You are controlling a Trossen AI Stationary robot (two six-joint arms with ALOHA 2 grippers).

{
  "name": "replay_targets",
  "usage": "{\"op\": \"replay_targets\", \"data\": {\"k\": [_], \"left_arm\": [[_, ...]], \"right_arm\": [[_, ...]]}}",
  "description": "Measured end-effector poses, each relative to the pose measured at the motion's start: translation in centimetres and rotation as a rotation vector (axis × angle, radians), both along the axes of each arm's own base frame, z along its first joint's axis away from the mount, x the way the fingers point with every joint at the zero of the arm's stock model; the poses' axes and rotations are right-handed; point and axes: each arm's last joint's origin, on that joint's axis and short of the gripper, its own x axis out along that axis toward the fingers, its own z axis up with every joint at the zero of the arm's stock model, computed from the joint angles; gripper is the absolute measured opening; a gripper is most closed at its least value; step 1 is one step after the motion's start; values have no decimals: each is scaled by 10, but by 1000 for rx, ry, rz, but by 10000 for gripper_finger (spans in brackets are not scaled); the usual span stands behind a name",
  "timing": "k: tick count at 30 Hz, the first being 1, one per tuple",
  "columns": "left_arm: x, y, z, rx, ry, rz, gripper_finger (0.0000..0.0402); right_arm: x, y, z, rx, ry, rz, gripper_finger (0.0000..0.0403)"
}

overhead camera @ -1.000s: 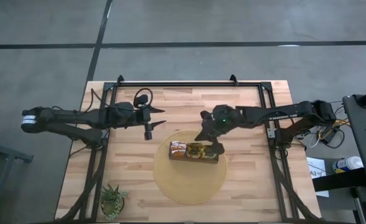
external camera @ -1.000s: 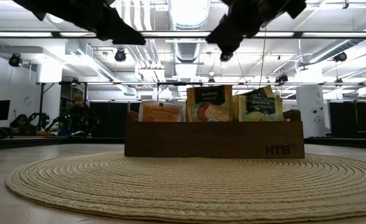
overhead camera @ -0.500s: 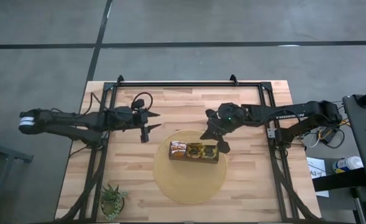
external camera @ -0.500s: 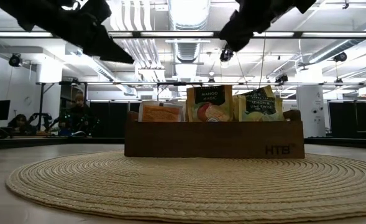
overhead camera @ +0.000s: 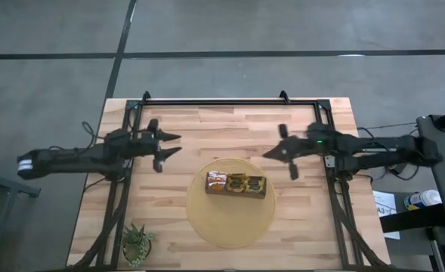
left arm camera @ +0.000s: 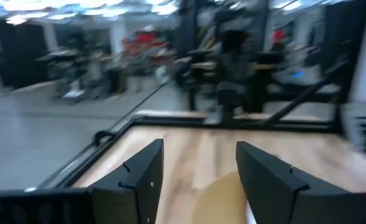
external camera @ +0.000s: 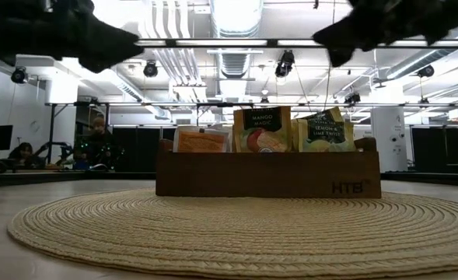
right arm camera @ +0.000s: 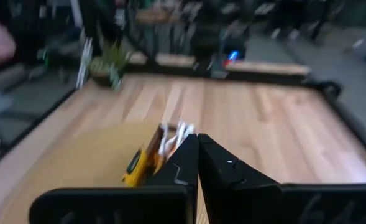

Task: Pick & Place Tea
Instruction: Return to Home Position

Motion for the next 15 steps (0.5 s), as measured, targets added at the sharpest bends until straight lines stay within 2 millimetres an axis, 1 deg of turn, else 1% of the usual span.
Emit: {"op": "replay_targets", "data": {"k": [2,4,8,12,13,15], "left_arm": [[-7,1,-3,-12,-19,-50,195],[-12,2,-6,-39,-33,-45,195],[-21,3,-10,-53,-60,-29,195],[-31,1,-8,-49,-83,-9,195],[-34,0,-7,-49,-95,13,195],[-42,0,-5,-50,-140,59,195]], "right_arm": [[-20,-2,-2,18,-72,-31,8],[-38,-1,-4,38,-170,-46,8],[-71,6,-15,67,-378,-16,8],[-99,13,-36,68,-626,90,9],[-104,14,-43,60,-667,101,8],[-112,15,-42,61,-667,87,9]]}}
